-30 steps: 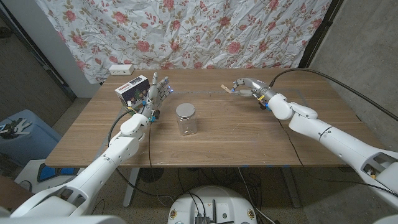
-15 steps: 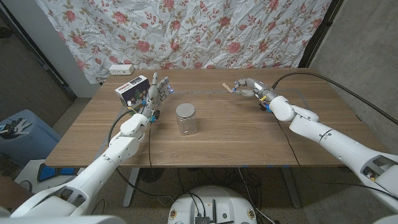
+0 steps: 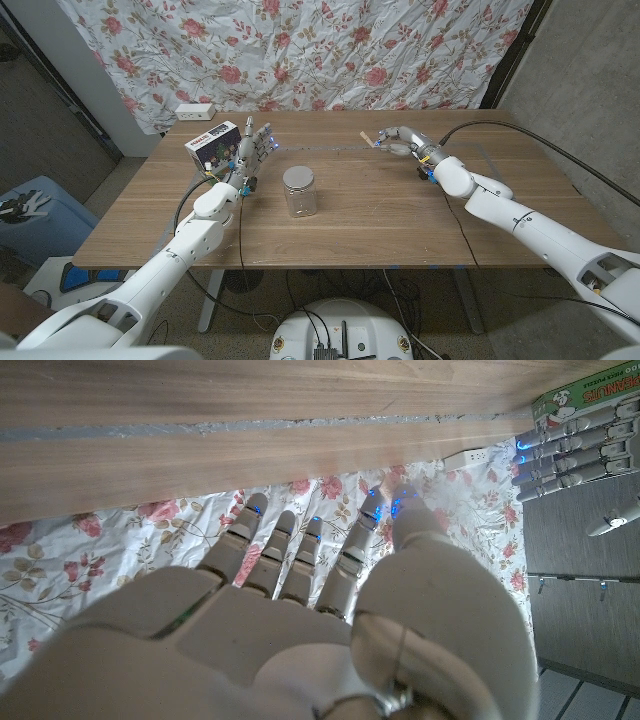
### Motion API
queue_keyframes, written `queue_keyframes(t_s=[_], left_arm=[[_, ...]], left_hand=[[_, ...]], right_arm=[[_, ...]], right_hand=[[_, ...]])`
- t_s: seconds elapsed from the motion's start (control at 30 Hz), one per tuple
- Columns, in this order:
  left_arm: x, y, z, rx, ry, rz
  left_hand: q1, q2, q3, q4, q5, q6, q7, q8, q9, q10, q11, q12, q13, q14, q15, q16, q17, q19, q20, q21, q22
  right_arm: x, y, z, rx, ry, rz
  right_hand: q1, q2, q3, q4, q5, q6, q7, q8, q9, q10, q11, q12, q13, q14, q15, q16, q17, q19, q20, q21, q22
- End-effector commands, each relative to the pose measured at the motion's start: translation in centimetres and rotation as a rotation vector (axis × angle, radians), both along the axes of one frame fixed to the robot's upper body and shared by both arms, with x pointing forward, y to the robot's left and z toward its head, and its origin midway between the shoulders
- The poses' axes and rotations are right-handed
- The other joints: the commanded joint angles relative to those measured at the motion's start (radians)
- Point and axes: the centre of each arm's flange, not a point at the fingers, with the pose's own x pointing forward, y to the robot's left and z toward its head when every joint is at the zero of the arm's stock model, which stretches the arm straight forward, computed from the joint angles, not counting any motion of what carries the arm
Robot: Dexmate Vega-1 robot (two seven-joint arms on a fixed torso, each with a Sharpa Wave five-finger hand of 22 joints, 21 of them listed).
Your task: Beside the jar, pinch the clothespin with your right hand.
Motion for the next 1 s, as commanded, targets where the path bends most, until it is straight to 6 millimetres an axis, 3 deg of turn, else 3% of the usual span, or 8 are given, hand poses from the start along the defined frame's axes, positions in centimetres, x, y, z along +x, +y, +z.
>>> queue_keyframes(t_s=[0.03,1.0], left_arm=[[0.0,0.0,-0.02,0.0,0.001,0.0],[0.01,0.0,-0.01,0.0,0.001,0.0]], left_hand=[[0.001,0.011,0.0,0.006,0.004,0.001,-0.009,0.006,0.005,0.003,-0.007,0.006,0.002,0.009,-0.007,0.005,0.004,0.006,0.0,0.007,0.002],[0.001,0.011,0.0,0.006,0.004,0.001,-0.009,0.006,0.005,0.003,-0.007,0.006,0.002,0.009,-0.007,0.005,0.004,0.007,-0.001,0.007,0.002]], right_arm=[[-0.05,-0.24,-0.2,0.042,0.002,0.011],[0.42,-0.25,-0.96,0.07,0.017,0.048]], right_hand=[[0.01,0.003,-0.004,0.001,0.003,0.01,-0.003,0.003,0.0,0.015,0.001,-0.004,0.004,0.008,-0.037,0.007,0.003,0.005,-0.002,-0.005,0.006],[0.027,0.021,-0.005,0.0,0.007,0.06,0.006,0.013,-0.016,0.038,0.0,0.001,0.005,0.014,-0.048,0.014,0.009,0.011,-0.005,-0.006,0.006]])
